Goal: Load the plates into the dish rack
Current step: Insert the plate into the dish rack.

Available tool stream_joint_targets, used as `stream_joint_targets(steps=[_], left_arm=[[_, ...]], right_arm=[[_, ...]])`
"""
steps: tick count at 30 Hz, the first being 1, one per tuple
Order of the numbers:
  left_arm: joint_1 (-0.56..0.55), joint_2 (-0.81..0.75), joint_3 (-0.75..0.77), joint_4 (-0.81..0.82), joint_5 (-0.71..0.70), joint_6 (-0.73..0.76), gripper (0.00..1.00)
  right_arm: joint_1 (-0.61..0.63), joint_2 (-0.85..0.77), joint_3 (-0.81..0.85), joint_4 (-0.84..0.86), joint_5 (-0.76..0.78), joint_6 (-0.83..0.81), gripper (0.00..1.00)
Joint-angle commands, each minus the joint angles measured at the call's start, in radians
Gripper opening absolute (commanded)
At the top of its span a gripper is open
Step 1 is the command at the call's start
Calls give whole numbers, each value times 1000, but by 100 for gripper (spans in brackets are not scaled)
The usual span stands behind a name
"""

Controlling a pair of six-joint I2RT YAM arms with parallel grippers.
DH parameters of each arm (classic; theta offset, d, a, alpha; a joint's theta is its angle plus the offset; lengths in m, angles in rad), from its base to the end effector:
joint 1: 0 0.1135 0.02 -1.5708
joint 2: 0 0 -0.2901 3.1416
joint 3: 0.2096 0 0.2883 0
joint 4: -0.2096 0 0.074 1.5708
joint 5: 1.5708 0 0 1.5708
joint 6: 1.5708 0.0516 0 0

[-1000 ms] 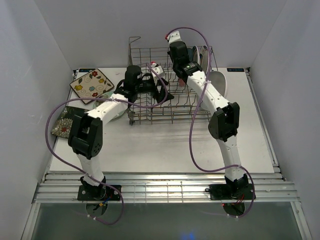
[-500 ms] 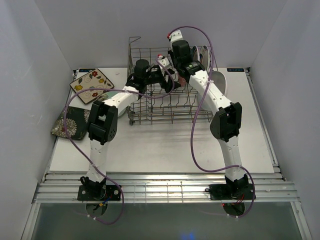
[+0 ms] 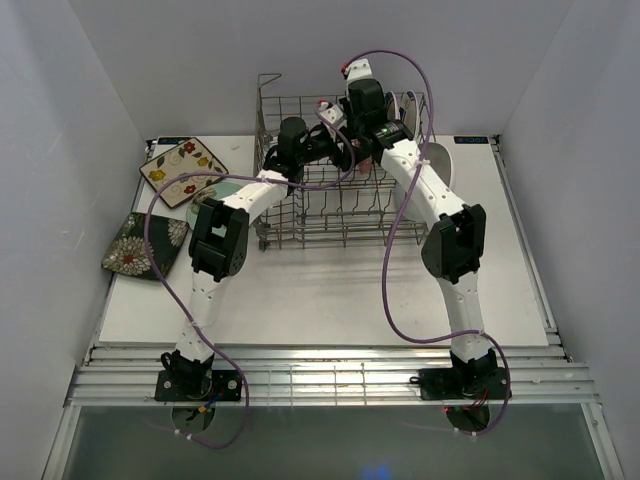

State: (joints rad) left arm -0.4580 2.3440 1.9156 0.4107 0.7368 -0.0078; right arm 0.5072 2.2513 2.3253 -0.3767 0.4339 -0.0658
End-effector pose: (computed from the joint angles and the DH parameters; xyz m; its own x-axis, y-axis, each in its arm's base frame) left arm 0.5374 -0.3036 0.2566 -0.0231 0.0050 -0.9997 0.9299 0.3673 -0.0197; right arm 0.5303 0.2699 0.3836 -0.2541 -0.2094 -0.9442 -0.1069 0.9764 -0.1878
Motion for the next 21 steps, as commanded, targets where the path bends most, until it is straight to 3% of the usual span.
stream_joint_targets(steps=[1, 9, 21], left_arm=[[-18, 55, 40, 82, -48, -44, 80], [-37, 78, 42, 89, -65, -95, 60], [-51, 90, -50, 145, -70, -126, 61]], right_arm=[[-32, -30, -20, -34, -1, 38, 8], [-48, -32, -21, -28, -9, 58, 8], [-79, -25, -17, -14, -24, 89, 8]])
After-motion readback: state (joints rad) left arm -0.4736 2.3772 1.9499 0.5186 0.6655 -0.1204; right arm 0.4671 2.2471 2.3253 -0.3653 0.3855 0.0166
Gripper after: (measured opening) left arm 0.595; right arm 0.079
